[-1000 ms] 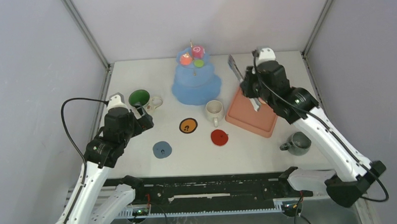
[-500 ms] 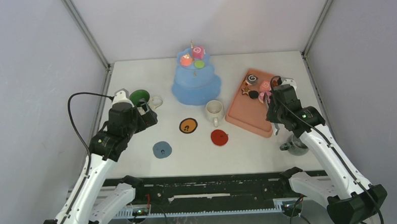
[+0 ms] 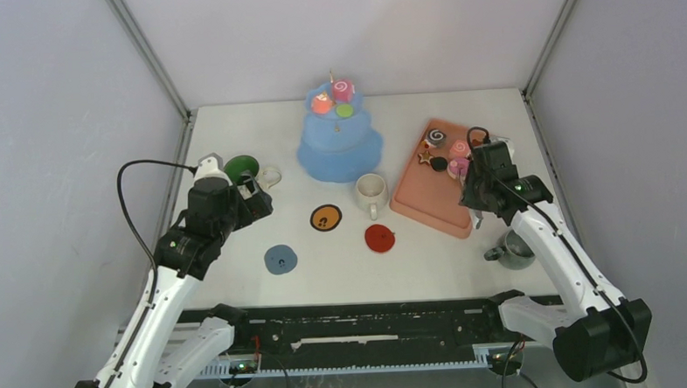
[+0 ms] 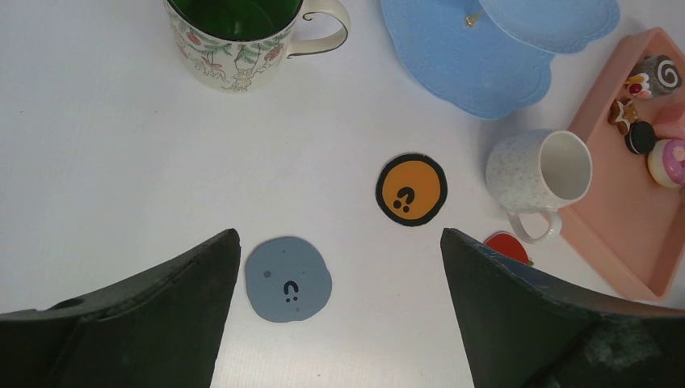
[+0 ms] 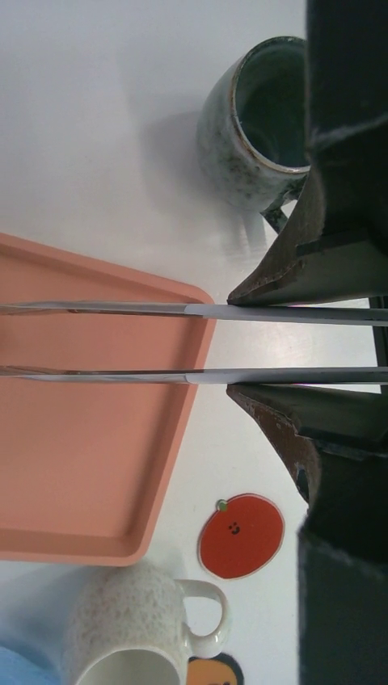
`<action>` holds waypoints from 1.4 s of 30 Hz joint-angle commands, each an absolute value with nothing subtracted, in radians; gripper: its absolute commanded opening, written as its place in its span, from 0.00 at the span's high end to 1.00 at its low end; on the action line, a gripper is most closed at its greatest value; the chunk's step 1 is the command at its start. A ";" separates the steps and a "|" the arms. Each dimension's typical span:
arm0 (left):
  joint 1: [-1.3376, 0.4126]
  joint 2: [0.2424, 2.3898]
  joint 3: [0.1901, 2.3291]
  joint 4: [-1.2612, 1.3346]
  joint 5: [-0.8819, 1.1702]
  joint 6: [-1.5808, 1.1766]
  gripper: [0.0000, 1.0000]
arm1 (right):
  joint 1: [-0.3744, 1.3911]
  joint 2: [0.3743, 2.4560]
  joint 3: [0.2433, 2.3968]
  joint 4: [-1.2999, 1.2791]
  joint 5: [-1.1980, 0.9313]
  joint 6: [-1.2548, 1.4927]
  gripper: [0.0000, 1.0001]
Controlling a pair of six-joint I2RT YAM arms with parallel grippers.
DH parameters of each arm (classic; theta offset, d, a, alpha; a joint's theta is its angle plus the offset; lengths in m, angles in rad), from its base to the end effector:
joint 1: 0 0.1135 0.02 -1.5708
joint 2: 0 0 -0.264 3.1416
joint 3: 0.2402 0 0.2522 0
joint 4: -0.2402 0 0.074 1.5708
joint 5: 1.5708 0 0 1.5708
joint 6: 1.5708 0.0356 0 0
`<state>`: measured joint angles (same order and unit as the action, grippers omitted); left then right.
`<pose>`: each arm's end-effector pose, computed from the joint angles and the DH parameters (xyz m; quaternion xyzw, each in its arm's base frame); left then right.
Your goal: Serve the afternoon tea
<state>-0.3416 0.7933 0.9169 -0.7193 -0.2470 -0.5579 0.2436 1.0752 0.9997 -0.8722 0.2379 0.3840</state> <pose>0.1540 -0.0455 0.3305 -0.1520 0.8654 -0.1041 0.4660 0.2025 0.0417 0.2989 0.1026 0.9403 -0.0135 0.3244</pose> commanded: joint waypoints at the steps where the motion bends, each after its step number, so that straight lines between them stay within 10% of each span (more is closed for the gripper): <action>1: -0.334 0.794 0.946 -0.683 -0.239 -0.548 0.02 | 0.193 1.041 0.994 -0.774 0.166 0.396 0.56; 42: -0.333 0.797 0.949 -0.683 -0.232 -0.547 0.02 | -0.061 1.080 0.867 -0.529 -0.066 0.510 0.53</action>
<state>-0.3416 0.8127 0.9169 -0.7158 -0.2317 -0.5575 -0.0402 1.0836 0.8665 -0.6128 -0.0212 0.4786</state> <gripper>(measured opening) 0.982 0.466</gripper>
